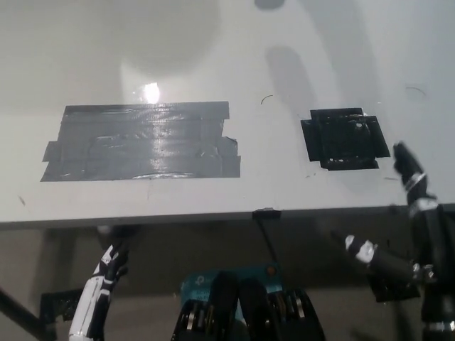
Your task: A person hands a spray bottle to the robot which it grabs with its right hand and places on the black spot infront of it on the table
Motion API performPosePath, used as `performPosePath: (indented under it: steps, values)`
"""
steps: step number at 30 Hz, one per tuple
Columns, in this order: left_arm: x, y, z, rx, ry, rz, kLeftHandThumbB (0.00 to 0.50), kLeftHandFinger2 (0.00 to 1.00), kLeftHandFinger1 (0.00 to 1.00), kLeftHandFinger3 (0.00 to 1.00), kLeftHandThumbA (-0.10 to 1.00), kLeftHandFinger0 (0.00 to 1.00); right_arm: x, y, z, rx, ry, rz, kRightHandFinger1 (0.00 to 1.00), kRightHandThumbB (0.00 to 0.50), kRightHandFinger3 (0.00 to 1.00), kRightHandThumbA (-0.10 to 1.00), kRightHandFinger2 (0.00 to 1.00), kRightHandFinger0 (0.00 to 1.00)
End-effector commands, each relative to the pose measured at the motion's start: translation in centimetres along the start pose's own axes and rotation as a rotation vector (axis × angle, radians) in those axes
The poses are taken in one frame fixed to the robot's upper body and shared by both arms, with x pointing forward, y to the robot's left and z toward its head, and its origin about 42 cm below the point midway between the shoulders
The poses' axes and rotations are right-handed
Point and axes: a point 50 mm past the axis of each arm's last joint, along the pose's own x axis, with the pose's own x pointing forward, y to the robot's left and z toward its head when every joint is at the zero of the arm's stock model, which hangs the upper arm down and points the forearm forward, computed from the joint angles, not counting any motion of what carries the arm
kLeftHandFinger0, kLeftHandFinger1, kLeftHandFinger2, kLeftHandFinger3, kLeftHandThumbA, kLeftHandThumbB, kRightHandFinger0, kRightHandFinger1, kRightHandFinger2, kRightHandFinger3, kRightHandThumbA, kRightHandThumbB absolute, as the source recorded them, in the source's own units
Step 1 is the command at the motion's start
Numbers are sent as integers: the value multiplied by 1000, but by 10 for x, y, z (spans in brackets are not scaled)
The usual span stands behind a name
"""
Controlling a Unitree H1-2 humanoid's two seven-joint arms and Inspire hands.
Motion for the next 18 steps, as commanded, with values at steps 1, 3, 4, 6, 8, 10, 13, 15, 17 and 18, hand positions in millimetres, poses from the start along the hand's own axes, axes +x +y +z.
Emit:
performPosePath:
  steps: [1,3,4,6,8,10,13,15,17,18]
  values:
    - [-6,-2,8,0,-65,-6,93,1000,1000,1000,1000,1000,56,-8,13,102,31,41,1000,419,1000,1000,1000,1000]
    - [-5,-3,8,-5,-66,-7,94,1000,1000,1000,1000,1000,77,-9,11,130,55,50,1000,424,1000,1000,1000,1000]
    - [-5,-3,8,-7,-64,-7,93,1000,1000,1000,1000,1000,85,-10,10,149,69,53,1000,425,1000,1000,1000,1000]
    - [-5,-5,8,-4,-69,-7,101,1000,1000,1000,1000,1000,113,-12,2,173,89,55,1000,387,1000,1000,1000,1000]
    - [-6,-5,9,-8,-69,-9,109,1000,1000,1000,1000,1000,134,-12,-8,211,118,58,1000,381,1000,1000,1000,1000]
    - [-5,-6,11,-11,-70,-12,115,1000,1000,1000,1000,1000,160,-10,-15,251,149,53,1000,363,1000,1000,1000,1000]
    - [-4,-6,12,-7,-70,-14,109,1000,1000,1000,1000,1000,190,-6,-21,253,163,52,1000,410,1000,1000,1000,1000]
    - [-4,-6,11,-5,-70,-14,122,1000,1000,1000,1000,1000,207,-3,-25,275,186,52,1000,427,1000,1000,1000,1000]
    - [-3,-7,12,-5,-75,-16,119,1000,1000,1000,1000,1000,222,1,-28,329,246,56,1000,477,1000,1000,1000,1000]
    - [-3,-8,12,0,-79,-17,121,1000,1000,1000,1000,1000,229,4,-28,324,247,57,1000,452,1000,1000,1000,1000]
